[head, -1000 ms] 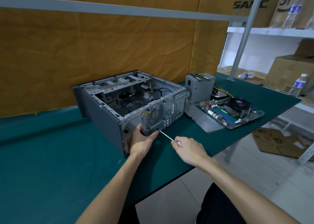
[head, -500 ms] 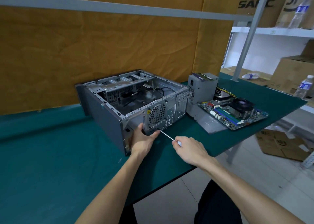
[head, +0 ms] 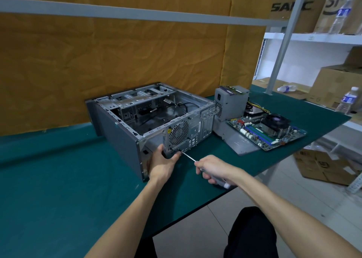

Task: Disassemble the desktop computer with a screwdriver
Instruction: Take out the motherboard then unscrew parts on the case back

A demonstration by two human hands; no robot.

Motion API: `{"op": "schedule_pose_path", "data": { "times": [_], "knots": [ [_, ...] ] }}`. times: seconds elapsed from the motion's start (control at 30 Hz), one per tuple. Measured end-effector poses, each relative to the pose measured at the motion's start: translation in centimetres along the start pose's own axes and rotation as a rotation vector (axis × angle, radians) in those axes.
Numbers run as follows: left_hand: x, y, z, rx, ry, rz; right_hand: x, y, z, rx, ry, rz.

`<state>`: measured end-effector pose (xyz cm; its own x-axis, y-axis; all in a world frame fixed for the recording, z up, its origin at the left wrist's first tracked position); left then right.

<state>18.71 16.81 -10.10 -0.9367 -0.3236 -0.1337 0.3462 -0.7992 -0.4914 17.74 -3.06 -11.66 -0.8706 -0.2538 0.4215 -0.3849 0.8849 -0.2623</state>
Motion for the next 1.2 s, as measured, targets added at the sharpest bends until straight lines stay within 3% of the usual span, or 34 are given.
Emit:
{"op": "schedule_pose_path", "data": {
  "times": [0.07, 0.13, 0.23, 0.33, 0.4, 0.5, 0.6, 0.67, 0.77, 0.87, 1.03, 1.1, 1.2],
  "knots": [
    [0.2, 0.0, -0.1, -0.039, 0.004, -0.015, 0.8, 1.3, 0.8, -0.229, 0.182, -0.187],
    [0.3, 0.1, 0.1, -0.06, 0.007, -0.049, 1.6, 2.1, 0.6, -0.318, 0.228, -0.311],
    [1.4, -1.0, 0.2, -0.076, 0.002, 0.007, 1.8, 1.8, -0.2, -0.315, 0.164, -0.272],
    [3.7, -3.1, 0.1, -0.03, -0.056, 0.184, 2.0, 0.9, -1.9, -0.025, -0.002, -0.124],
    [5.0, -2.7, 0.0, 0.012, -0.096, 0.175, 2.8, 0.7, -3.3, 0.312, -0.132, 0.006],
    [5.4, 0.5, -0.5, 0.146, -0.271, -0.072, 4.4, 1.1, -5.4, 0.721, -0.283, 0.245],
    [5.5, 4.5, 0.9, 0.597, -0.447, -0.352, 5.3, 1.3, -6.2, 0.881, -0.321, 0.387],
    [5.0, 5.6, 1.8, 0.756, -0.517, -0.398, 5.3, 1.0, -5.8, 0.862, -0.304, 0.392],
    [4.2, 6.3, 1.1, 0.711, -0.566, -0.334, 4.9, 0.2, -4.6, 0.633, -0.219, 0.292],
    [4.1, 7.4, 1.1, 0.804, -0.622, -0.373, 4.5, -1.4, -2.6, 0.439, -0.085, 0.22],
    [3.7, 8.0, 1.8, 0.964, -0.597, -0.441, 4.4, -1.2, 0.7, -0.084, 0.051, 0.001],
    [3.9, 8.1, 1.6, 0.967, -0.586, -0.411, 4.4, -1.6, 0.3, -0.094, -0.01, 0.051],
    [3.4, 8.2, 1.0, 0.887, -0.574, -0.346, 4.7, -2.6, -1.2, 0.236, -0.203, 0.276]
  ]
}}
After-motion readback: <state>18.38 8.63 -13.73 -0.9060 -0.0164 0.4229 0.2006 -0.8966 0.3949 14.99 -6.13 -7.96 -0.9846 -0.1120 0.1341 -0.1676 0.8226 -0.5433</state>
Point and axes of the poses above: each hand's wrist, its own x-axis away from the middle knuckle, its own y-axis out of the palm, z = x × y, the point moved 10 cm from there along -x, towards the middle knuckle, and after that the axes turned 11 degrees about -x, right-handed, at the moved point
